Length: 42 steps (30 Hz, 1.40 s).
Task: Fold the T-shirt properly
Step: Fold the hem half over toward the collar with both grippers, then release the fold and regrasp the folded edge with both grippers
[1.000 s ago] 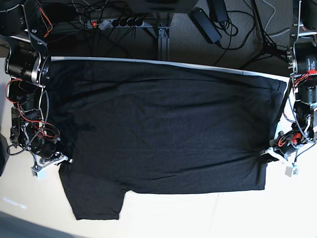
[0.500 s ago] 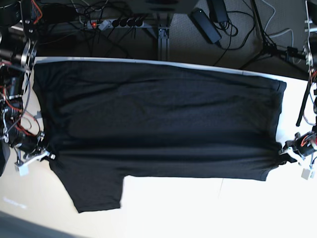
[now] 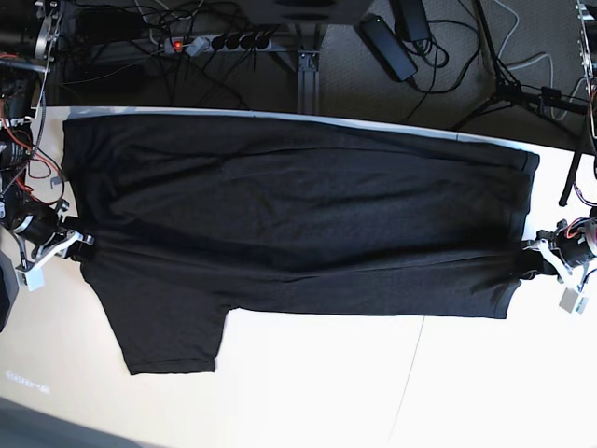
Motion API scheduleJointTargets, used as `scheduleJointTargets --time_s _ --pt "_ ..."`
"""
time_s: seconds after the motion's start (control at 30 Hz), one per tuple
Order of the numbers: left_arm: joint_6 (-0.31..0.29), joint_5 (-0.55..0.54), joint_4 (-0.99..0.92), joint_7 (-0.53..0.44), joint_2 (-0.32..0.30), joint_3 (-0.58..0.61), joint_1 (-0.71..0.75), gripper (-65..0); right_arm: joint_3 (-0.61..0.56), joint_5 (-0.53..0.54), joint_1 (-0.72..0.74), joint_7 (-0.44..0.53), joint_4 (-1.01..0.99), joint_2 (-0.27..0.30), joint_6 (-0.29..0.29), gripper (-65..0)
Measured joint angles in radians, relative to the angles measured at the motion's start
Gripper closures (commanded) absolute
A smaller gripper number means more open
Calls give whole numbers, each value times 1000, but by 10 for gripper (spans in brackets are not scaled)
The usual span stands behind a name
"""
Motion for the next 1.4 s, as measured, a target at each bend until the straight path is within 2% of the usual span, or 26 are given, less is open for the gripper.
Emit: scheduleJointTargets --time_s 0.17,0.27,0.4,0.57,0.67,0.7,0.73,0.8,0.87,0.9,1.0,1.1,1.23,1.4 --pt "0 -4 1 11 -10 1 0 0 52 3 -43 -14 35 12 0 0" --pt "0 -6 1 14 -20 1 0 0 55 10 -55 -15 37 16 0 0" --pt "0 -4 1 73 -21 1 0 0 55 10 -60 -20 36 16 0 0" --pt "0 -11 1 77 -22 1 0 0 55 -2 -63 -42 36 16 0 0" --pt "0 -20 2 76 -22 1 -1 0 55 -33 -76 -20 37 15 0 0" --pt "0 -24 2 76 -21 1 -1 -58 55 -39 -83 -9 37 15 0 0" --pt "0 -29 2 76 -21 1 0 -127 55 -47 -89 0 36 15 0 -50" --pt "0 -28 1 76 -22 1 0 -251 55 -95 -94 18 36 15 0 -232" --pt "0 -27 1 76 -22 1 0 -306 55 -124 -93 27 36 16 0 -381" --pt "0 -27 1 76 -22 1 0 -306 55 -122 -93 35 36 16 0 -418" --pt "0 -26 1 77 -21 -8 0 -306 55 -121 -93 43 36 16 0 -434" --pt "-1 -24 1 69 -21 -69 0 -306 69 -121 -93 90 36 15 0 -434" --pt "0 5 1 -29 -23 -158 -3 -306 108 -108 -79 186 36 18 0 -433" --pt "13 64 2 -55 -4 -162 -32 -306 109 -153 6 188 24 16 0 -433"
